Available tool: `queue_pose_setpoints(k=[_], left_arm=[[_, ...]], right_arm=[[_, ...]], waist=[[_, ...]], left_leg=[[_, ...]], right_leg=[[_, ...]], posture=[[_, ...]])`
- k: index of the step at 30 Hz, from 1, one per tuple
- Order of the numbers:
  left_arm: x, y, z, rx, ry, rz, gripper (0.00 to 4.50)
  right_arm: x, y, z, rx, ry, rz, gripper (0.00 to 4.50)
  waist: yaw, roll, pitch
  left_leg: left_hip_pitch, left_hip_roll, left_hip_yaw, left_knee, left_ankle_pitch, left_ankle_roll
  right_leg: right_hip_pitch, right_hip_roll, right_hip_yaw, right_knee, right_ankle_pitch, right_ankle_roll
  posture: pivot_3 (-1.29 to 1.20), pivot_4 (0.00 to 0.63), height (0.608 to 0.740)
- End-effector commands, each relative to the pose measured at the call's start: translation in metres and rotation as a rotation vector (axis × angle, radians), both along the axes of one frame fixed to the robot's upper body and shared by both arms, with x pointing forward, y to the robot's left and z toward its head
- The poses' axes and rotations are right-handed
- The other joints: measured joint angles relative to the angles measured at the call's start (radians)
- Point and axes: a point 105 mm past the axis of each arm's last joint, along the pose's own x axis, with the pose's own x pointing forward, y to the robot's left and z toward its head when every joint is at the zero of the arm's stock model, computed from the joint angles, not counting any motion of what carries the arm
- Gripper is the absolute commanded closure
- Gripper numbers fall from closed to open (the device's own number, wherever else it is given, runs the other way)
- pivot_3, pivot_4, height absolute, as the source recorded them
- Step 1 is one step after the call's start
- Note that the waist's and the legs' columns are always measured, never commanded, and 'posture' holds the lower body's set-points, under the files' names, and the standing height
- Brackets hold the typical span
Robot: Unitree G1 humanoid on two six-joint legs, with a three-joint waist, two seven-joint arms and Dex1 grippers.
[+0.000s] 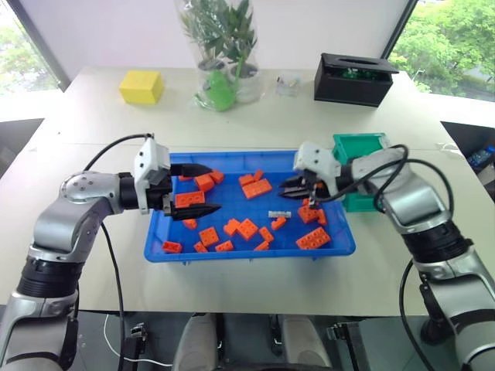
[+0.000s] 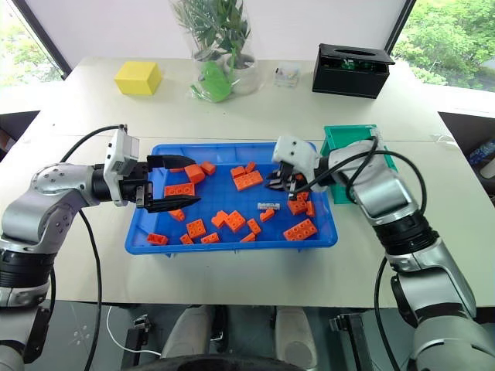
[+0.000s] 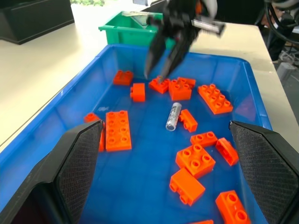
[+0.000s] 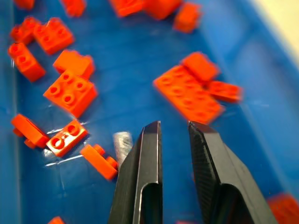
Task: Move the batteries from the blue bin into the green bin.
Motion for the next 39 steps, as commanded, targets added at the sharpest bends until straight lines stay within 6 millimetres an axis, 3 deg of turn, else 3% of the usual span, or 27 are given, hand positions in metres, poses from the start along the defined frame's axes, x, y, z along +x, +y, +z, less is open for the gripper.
queue_pose_setpoints(k=[1, 25, 27, 29, 31, 33, 36, 39], left_arm=[[-0.005, 0.002, 0.010, 0.007, -0.047, 0.003, 0.00], [-0.005, 0.006, 0.012, 0.002, -0.057, 0.038, 0.00], [-0.005, 0.007, 0.012, 0.003, -0.057, 0.038, 0.00], [-0.006, 0.006, 0.012, 0.004, -0.056, 0.036, 0.00], [-0.007, 0.004, 0.012, 0.004, -0.055, 0.033, 0.00], [-0.010, -0.001, 0.012, 0.002, -0.053, 0.026, 0.00], [-0.011, -0.002, 0.013, -0.002, -0.047, 0.027, 0.00], [-0.011, -0.001, 0.013, -0.002, -0.041, 0.030, 0.00]], right_arm=[[-0.006, -0.001, -0.008, -0.053, 0.004, 0.066, 3.58], [0.008, -0.004, -0.048, -0.152, 0.019, 0.087, 3.58], [0.008, -0.003, -0.045, -0.135, 0.017, 0.082, 4.11], [0.009, -0.002, -0.040, -0.112, 0.015, 0.074, 4.43], [0.009, 0.000, -0.027, -0.070, 0.002, 0.057, 4.43], [0.016, -0.008, 0.009, 0.020, -0.037, -0.018, 4.43], [0.029, -0.041, 0.061, 0.129, -0.113, -0.192, 4.43], [0.033, -0.081, 0.087, 0.159, -0.159, -0.340, 4.43]], waist=[[-0.002, 0.000, 0.000], [-0.005, 0.000, 0.000], [-0.005, 0.000, 0.000], [-0.005, -0.001, 0.000], [-0.004, 0.000, 0.000], [-0.004, 0.000, 0.000], [-0.001, 0.001, 0.000], [0.001, 0.000, 0.000]], left_leg=[[0.000, 0.000, 0.000, 0.000, 0.000, 0.000], [0.001, 0.000, 0.000, 0.000, 0.000, 0.000], [0.002, 0.000, 0.000, 0.000, 0.000, 0.000], [0.002, 0.000, 0.000, 0.000, 0.000, 0.000], [0.002, 0.000, 0.000, 0.000, 0.000, 0.000], [0.002, 0.000, 0.000, 0.000, 0.000, 0.000], [0.001, 0.000, -0.001, 0.000, 0.000, 0.000], [0.001, 0.000, -0.001, 0.000, 0.000, 0.000]], right_leg=[[0.000, 0.000, 0.000, 0.000, 0.000, 0.000], [0.001, 0.001, 0.000, 0.000, 0.000, 0.000], [0.001, 0.001, 0.000, 0.000, 0.000, 0.000], [0.001, 0.001, 0.000, 0.000, 0.000, 0.000], [0.001, 0.001, 0.000, 0.000, 0.000, 0.000], [0.001, 0.001, 0.000, 0.000, 0.000, 0.000], [0.001, 0.000, 0.000, 0.001, 0.001, 0.001], [0.001, 0.000, 0.000, 0.000, 0.000, -0.001]], posture=[[0.00, 0.150, 0.736], [0.00, 0.150, 0.736], [0.00, 0.150, 0.736], [0.00, 0.150, 0.736], [0.00, 0.150, 0.736], [0.00, 0.150, 0.736], [0.00, 0.150, 0.736], [0.00, 0.150, 0.736]])
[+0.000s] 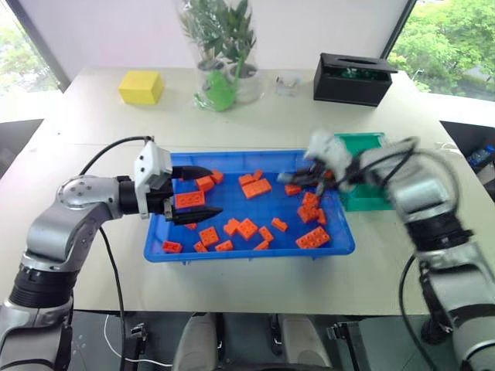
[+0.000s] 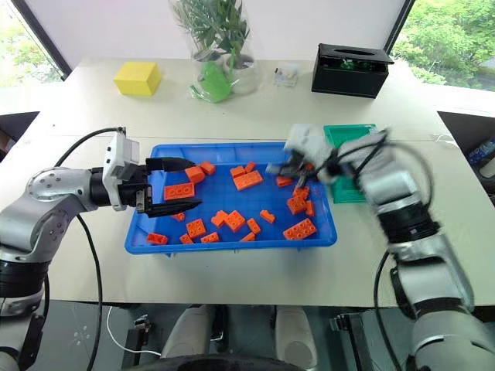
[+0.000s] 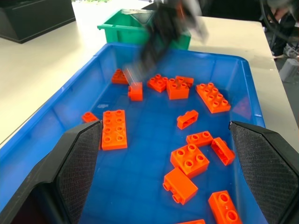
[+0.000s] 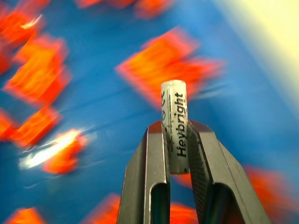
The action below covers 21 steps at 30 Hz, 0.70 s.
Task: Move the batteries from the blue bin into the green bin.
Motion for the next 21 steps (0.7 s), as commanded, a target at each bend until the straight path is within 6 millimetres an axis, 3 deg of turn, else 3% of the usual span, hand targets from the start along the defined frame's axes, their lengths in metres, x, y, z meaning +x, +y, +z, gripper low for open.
queue_pose_setpoints(k=[1, 4, 8, 12, 16, 19, 21], left_arm=[[-0.003, 0.002, 0.011, -0.015, -0.034, 0.000, 0.00], [-0.002, 0.004, 0.011, -0.016, -0.027, 0.004, 0.00], [0.003, 0.006, 0.012, -0.018, -0.026, 0.010, 0.00], [0.006, 0.007, 0.014, -0.020, -0.030, 0.012, 0.00], [0.010, 0.017, 0.017, -0.012, -0.038, 0.040, 0.00], [0.008, 0.041, 0.024, -0.007, -0.027, 0.089, 0.00], [0.005, 0.059, 0.028, 0.004, -0.022, 0.124, 0.00]], right_arm=[[0.000, -0.053, 0.041, 0.041, -0.092, -0.180, 4.43], [-0.004, -0.091, 0.042, 0.029, -0.087, -0.313, 4.43], [-0.010, -0.104, 0.019, 0.014, -0.033, -0.366, 4.43], [0.000, -0.117, 0.007, -0.025, -0.078, -0.460, 2.51], [-0.011, -0.117, 0.010, -0.031, -0.090, -0.371, 0.58], [-0.033, -0.126, 0.021, -0.001, -0.093, -0.259, 0.58], [-0.049, -0.145, 0.022, -0.033, -0.084, -0.230, 0.58]], waist=[[0.002, 0.000, 0.000], [0.000, 0.000, 0.000], [-0.011, 0.000, 0.000], [-0.012, 0.000, 0.000], [-0.006, 0.000, 0.000], [-0.001, 0.000, 0.000], [-0.002, 0.000, 0.000]], left_leg=[[0.000, 0.000, 0.000, 0.000, 0.000, 0.000], [0.000, 0.000, 0.001, -0.001, 0.000, 0.000], [0.001, 0.000, 0.002, -0.001, 0.000, 0.000], [0.002, 0.000, 0.002, -0.001, 0.000, 0.000], [0.001, 0.000, 0.002, -0.001, 0.000, 0.000], [-0.001, 0.000, 0.002, -0.001, 0.000, 0.000], [-0.001, 0.000, 0.003, -0.001, 0.000, 0.001]], right_leg=[[0.000, 0.000, 0.000, 0.000, -0.001, -0.001], [0.000, 0.000, -0.001, -0.001, -0.001, -0.001], [0.000, 0.000, 0.000, -0.002, -0.001, -0.001], [-0.001, 0.001, 0.002, 0.000, -0.001, -0.001], [-0.001, 0.001, 0.002, 0.000, 0.000, -0.001], [-0.001, 0.001, 0.001, -0.001, 0.001, 0.002], [-0.001, 0.001, 0.001, -0.001, 0.000, 0.002]], posture=[[0.00, 0.150, 0.736], [0.00, 0.150, 0.736], [0.00, 0.150, 0.736], [0.00, 0.150, 0.736], [0.00, 0.150, 0.736], [0.00, 0.150, 0.736], [0.00, 0.150, 0.736]])
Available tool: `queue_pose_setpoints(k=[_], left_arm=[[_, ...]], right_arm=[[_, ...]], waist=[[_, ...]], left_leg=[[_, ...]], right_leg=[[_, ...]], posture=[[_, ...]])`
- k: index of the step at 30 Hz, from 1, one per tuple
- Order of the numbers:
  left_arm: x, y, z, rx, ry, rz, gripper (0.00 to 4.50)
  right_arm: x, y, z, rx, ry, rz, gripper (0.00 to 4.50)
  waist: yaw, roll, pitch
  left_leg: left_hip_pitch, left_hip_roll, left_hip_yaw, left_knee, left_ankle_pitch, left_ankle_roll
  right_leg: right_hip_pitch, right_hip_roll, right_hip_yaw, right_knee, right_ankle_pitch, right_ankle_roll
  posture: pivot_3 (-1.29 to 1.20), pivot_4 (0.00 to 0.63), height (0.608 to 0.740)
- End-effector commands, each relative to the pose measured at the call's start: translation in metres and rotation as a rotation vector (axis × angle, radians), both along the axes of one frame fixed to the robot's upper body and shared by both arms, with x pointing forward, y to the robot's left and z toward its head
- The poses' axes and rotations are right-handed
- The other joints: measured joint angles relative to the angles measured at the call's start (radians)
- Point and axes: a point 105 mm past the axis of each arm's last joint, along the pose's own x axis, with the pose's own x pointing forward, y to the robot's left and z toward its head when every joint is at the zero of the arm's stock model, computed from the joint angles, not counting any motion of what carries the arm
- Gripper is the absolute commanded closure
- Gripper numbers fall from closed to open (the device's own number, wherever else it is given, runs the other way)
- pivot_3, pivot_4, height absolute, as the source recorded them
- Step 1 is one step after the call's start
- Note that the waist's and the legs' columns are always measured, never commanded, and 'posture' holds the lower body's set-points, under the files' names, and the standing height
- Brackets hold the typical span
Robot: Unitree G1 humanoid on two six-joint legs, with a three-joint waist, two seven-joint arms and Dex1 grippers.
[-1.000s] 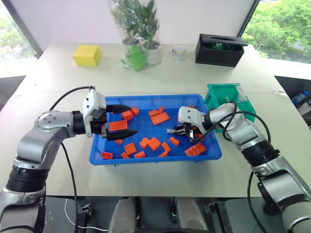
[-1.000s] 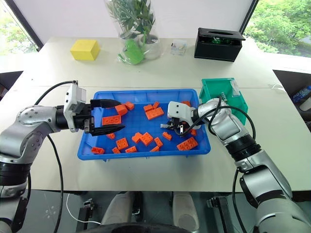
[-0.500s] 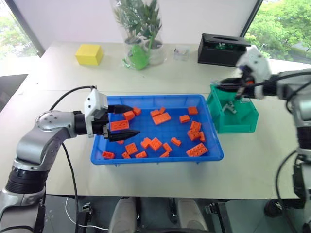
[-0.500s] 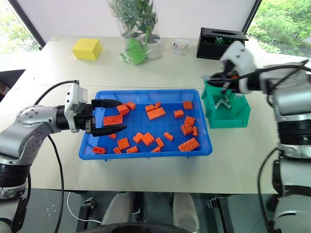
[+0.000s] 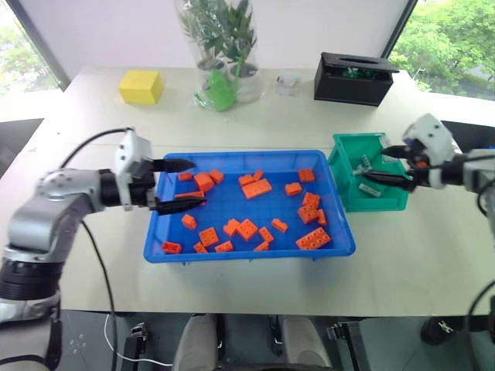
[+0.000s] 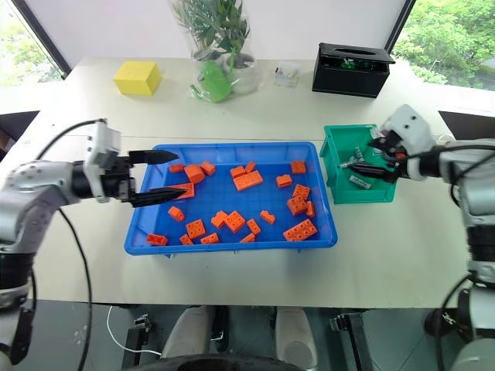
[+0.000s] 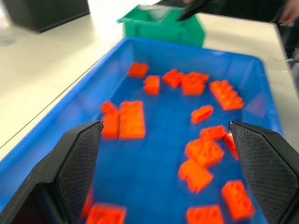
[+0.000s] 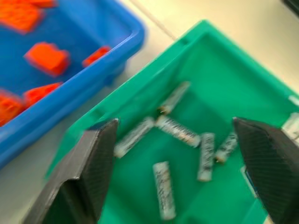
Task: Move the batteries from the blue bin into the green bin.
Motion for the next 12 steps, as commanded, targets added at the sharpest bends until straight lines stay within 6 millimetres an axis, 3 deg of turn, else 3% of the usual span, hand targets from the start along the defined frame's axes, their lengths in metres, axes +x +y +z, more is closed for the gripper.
queue_pose_setpoints(k=[1, 7, 12], left_arm=[[-0.007, 0.031, 0.020, 0.006, -0.047, 0.056, 0.00], [-0.020, 0.085, 0.020, 0.101, 0.001, 0.154, 0.00], [-0.020, 0.104, 0.021, 0.132, 0.007, 0.195, 0.00]], right_arm=[[-0.027, -0.030, 0.029, -0.035, -0.068, 0.069, 0.58], [-0.072, -0.086, 0.021, -0.036, 0.035, 0.046, 0.58], [-0.077, -0.094, 0.012, 0.033, 0.061, 0.013, 0.58]], waist=[[-0.001, 0.000, 0.000], [-0.006, 0.000, 0.000], [-0.011, 0.001, 0.000]], left_leg=[[0.000, 0.000, 0.000, 0.000, 0.000, 0.000], [0.003, 0.001, 0.003, 0.000, 0.000, 0.000], [0.004, 0.001, 0.002, 0.000, 0.000, 0.000]], right_leg=[[0.000, 0.000, 0.000, -0.001, 0.000, 0.000], [0.002, -0.001, 0.000, -0.002, -0.002, -0.003], [0.001, -0.002, 0.002, -0.002, -0.002, -0.004]], posture=[[0.00, 0.150, 0.736], [0.00, 0.150, 0.736], [0.00, 0.150, 0.736]])
